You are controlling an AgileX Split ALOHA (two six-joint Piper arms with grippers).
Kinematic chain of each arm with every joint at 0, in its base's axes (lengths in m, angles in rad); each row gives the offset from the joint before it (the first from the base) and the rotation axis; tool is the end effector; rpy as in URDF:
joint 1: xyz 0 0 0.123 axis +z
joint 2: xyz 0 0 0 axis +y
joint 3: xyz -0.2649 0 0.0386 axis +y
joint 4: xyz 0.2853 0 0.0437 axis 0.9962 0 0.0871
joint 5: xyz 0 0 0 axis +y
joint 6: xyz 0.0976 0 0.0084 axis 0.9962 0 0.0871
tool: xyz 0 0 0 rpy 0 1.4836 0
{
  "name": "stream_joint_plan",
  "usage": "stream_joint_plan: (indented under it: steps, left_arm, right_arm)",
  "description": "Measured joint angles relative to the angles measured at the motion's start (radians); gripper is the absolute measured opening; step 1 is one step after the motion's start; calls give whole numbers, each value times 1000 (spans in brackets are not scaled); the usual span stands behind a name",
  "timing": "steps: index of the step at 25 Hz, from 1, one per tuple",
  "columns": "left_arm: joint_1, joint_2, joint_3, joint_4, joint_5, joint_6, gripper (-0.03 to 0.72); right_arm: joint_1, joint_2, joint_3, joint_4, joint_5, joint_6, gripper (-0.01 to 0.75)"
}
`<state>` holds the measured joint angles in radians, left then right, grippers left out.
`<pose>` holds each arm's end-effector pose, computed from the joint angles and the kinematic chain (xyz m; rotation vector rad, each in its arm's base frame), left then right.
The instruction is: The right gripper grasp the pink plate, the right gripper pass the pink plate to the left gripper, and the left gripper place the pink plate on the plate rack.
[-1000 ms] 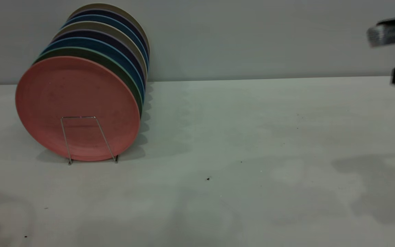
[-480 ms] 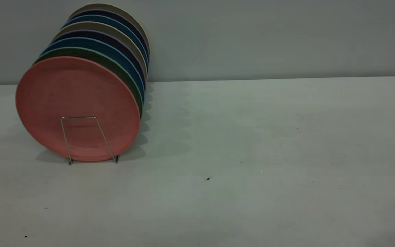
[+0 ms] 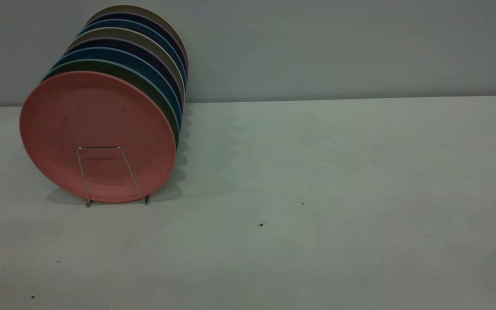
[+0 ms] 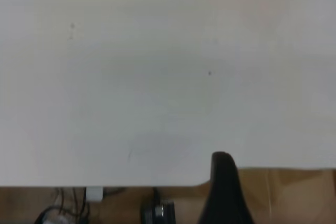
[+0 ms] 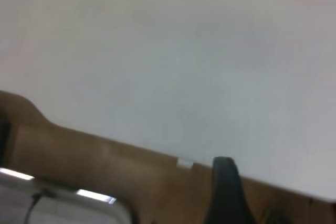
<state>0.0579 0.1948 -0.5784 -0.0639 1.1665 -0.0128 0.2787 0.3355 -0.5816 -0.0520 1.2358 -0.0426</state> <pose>0.0710 -0.0016 0.2967 -0.0774 2.2636 -0.0560 0.0871 0.0199 0.2817 -0.3954 2.4398 0.0335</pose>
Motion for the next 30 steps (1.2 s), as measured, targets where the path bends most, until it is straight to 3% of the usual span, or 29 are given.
stream_joint_plan:
  steps: [8, 15, 30]
  left_arm:
    - [0, -199, 38, -53, 0, 83, 563]
    - [0, -217, 78, -147, -8, 218, 563]
    - [0, -217, 91, -112, -26, 177, 563]
  right_arm:
    - [0, -233, 101, 120, -93, -145, 525]
    - [0, -237, 102, 121, -95, -145, 505]
    - [0, -237, 102, 73, -96, -61, 495]
